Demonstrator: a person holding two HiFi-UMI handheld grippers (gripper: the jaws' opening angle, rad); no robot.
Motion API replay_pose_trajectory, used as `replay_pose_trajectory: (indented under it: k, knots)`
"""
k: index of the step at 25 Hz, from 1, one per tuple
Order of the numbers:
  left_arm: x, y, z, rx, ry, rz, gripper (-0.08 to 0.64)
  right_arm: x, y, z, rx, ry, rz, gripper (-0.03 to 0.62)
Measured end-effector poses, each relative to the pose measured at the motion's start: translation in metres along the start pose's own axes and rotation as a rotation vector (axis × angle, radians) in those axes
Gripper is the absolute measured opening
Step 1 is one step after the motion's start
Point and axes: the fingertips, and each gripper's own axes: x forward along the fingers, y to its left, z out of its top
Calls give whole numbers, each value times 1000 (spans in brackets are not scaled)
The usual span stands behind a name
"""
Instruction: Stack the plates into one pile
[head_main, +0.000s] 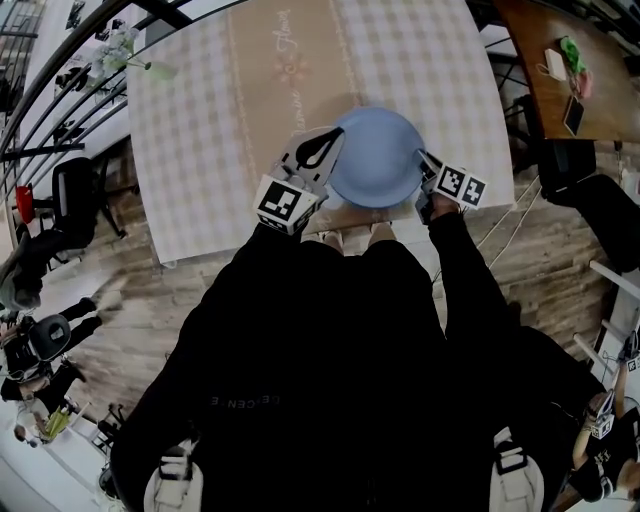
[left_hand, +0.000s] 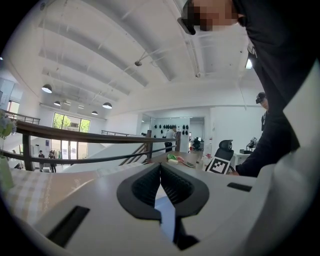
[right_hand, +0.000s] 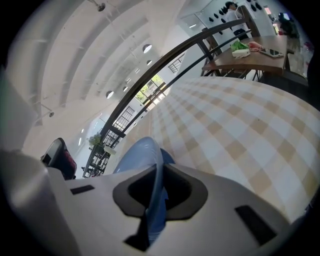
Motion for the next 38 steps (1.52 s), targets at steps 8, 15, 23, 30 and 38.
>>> replay_pose_trajectory:
  k: [8,15,23,30,38]
  knots:
    - [-1,3,-7,-20,8,3,20,4,-12,-6,-29,15,-51,35]
    - [0,7,-6,-11,7,5,20,10,-14,-15,-54,57,-60,47]
    - [1,9,3,10,11,-11,20,-4,-1,14,-141,18,-39,213]
    - [2,7,8,28,35,-19,21,-25,30,44,-310,-11,0,222]
    - [-6,-1,38,55,8,-4,21,-48,95,72,-567,-93,86,195]
